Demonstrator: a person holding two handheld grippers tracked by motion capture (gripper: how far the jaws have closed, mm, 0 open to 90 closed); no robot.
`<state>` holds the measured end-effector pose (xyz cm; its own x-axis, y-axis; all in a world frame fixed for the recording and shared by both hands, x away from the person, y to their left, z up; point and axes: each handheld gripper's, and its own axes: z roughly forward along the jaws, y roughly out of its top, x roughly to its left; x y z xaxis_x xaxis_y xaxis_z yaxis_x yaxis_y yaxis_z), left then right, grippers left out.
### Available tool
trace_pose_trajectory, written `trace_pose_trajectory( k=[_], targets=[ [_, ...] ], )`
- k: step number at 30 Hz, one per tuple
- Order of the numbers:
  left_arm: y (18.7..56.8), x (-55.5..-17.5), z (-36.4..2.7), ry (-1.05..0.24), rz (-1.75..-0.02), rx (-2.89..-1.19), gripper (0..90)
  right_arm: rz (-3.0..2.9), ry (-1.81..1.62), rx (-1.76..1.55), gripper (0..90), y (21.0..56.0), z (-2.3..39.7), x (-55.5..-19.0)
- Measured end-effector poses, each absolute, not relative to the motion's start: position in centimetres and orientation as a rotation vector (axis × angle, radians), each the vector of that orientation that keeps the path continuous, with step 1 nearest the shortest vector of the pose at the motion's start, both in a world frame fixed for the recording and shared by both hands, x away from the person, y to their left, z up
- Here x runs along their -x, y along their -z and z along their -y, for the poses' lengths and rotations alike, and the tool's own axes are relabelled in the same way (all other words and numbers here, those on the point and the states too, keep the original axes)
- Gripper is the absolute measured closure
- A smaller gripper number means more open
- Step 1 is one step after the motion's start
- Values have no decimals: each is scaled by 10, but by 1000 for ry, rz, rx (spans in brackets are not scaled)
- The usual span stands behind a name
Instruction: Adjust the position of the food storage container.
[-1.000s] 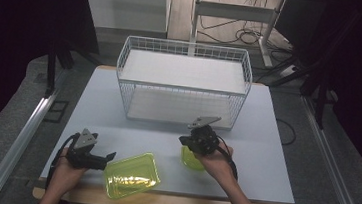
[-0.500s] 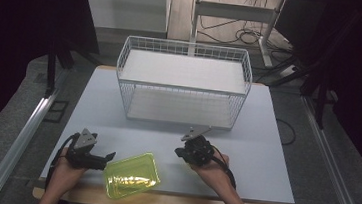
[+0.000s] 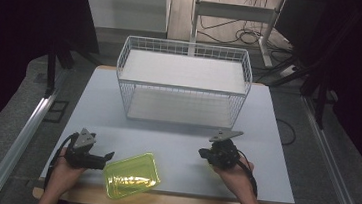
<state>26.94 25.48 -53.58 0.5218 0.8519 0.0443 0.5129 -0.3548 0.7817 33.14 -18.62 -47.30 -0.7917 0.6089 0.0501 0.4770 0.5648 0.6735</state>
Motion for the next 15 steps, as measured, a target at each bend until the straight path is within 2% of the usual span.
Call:
trace_pose_trajectory(
  k=[15],
  targets=[
    [526,-265,-258,-602,-1130,-2024,37,-2496,-1022,-1081,879,471,250,-321]
  ],
)
